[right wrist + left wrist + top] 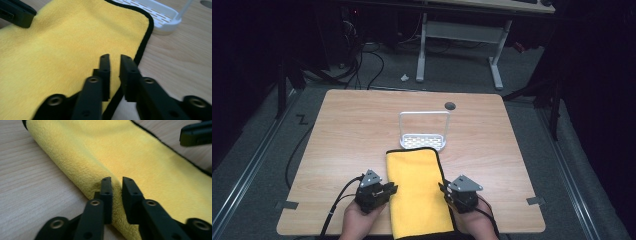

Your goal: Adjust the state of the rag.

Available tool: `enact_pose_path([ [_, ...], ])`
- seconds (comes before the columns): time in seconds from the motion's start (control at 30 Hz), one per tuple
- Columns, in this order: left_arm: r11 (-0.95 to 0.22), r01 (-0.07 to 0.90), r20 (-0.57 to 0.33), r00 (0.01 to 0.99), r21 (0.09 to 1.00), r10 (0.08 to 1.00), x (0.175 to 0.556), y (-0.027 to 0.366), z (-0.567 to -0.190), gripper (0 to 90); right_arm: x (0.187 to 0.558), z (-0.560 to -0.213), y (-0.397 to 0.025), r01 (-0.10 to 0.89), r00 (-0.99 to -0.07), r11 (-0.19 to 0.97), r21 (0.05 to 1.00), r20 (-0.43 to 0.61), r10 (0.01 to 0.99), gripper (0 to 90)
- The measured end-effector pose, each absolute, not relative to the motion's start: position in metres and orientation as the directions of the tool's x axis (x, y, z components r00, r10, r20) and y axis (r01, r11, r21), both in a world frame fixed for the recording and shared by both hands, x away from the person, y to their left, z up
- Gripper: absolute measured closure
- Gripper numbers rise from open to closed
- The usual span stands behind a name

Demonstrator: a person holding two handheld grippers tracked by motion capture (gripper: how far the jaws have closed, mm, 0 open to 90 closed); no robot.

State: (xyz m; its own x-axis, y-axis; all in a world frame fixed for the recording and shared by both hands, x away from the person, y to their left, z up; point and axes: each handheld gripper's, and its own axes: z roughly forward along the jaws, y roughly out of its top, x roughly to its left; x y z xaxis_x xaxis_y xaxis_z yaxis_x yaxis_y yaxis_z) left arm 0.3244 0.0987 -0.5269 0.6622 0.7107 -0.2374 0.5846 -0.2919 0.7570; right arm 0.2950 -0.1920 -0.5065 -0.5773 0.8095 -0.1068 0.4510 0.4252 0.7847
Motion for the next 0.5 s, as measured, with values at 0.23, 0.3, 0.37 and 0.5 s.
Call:
enact_pose_path([
  [0.23,-0.347,0.570,-0.185,0.675,0.745,0.714,0.330,0.094,-0.529,82.3,0.342,-0.522,-0.175,0.543,-0.581,0.491,0.681,-0.117,0.806,90.0],
  [0.3,-0.343,0.565,-0.188,0.680,0.750,0.709,0.329,0.096,-0.531,82.3,0.341,-0.524,-0.176,0.535,-0.581,0.482,0.694,-0.113,0.806,90.0],
  [0.37,-0.344,0.565,-0.188,0.681,0.750,0.708,0.329,0.097,-0.531,82.3,0.339,-0.524,-0.177,0.537,-0.581,0.483,0.691,-0.112,0.806,90.0],
  [0.5,-0.362,0.563,-0.202,0.704,0.743,0.681,0.322,0.098,-0.531,82.0,0.321,-0.525,-0.182,0.522,-0.596,0.488,0.700,-0.111,0.796,90.0],
])
